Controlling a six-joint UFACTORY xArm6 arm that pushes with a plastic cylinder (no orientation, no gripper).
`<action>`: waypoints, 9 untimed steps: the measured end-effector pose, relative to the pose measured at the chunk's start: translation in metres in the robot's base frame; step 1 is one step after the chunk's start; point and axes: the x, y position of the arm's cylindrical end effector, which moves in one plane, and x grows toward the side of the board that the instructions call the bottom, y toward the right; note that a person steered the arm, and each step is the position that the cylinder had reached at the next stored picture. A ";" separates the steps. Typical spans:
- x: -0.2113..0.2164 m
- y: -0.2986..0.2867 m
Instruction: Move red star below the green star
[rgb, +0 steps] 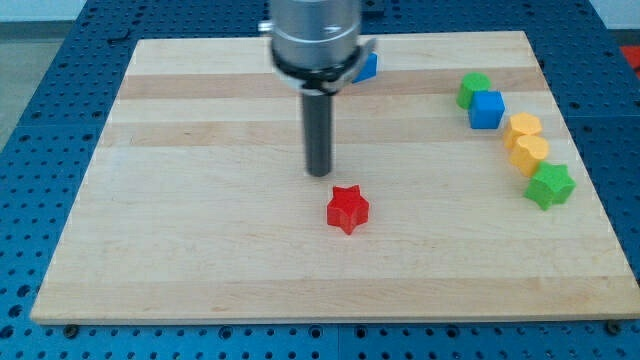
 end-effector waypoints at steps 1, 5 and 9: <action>0.021 -0.031; 0.056 0.031; 0.074 0.125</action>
